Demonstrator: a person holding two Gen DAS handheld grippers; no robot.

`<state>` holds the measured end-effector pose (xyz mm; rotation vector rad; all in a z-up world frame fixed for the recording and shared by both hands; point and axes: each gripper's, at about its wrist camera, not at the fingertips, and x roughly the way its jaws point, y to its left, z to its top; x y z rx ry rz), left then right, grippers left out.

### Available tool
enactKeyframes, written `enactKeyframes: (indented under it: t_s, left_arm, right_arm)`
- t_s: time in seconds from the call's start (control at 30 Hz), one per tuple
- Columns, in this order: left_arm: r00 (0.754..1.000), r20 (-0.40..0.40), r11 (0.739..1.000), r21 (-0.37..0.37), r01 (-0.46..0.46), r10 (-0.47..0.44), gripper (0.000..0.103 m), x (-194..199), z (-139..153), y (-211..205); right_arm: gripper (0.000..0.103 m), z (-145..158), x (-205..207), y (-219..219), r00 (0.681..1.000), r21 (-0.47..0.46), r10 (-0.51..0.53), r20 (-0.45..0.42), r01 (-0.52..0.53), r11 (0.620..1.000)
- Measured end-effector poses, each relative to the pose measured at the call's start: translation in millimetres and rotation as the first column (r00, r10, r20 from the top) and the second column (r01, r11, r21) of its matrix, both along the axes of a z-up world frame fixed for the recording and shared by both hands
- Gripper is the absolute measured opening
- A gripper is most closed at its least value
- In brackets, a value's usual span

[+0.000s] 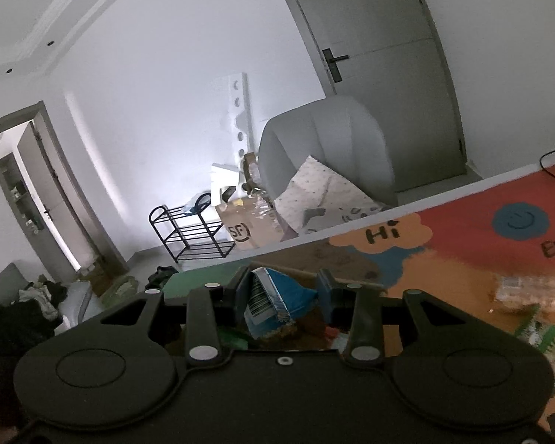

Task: Organize snacks
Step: 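Carry both held packets up and over to the cardboard box, then open both grippers over the box to drop the packets inside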

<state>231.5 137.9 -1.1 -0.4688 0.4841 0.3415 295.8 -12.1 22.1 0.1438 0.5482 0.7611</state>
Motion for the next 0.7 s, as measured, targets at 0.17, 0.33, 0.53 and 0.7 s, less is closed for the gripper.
enactKeyframes:
  t_s: [0.17,0.33,0.53,0.7]
  left_arm:
    - [1.000,-0.003,1.000,-0.012,-0.006,0.006,0.080,-0.2,-0.1,0.5]
    - [1.000,-0.005,1.000,-0.011,0.003,-0.003,0.084,0.2,-0.2,-1.8]
    - [1.000,0.007,1.000,-0.022,0.019,-0.019,0.090,1.4,0.8,-10.8]
    - [0.999,0.007,0.999,-0.006,0.043,-0.043,0.094,7.1,4.3,-24.4]
  right_arm:
    - [0.052,-1.5,4.0,1.2,0.999,0.016,-0.002,-0.033,0.003,1.000]
    - [0.055,-2.6,1.3,-14.0,0.999,0.021,-0.027,-0.043,0.028,0.999]
    - [0.066,-4.9,-1.4,-42.1,0.994,0.015,-0.096,-0.053,0.097,0.995]
    - [0.076,-7.2,-2.3,-68.1,0.987,0.019,-0.152,-0.060,0.154,0.988]
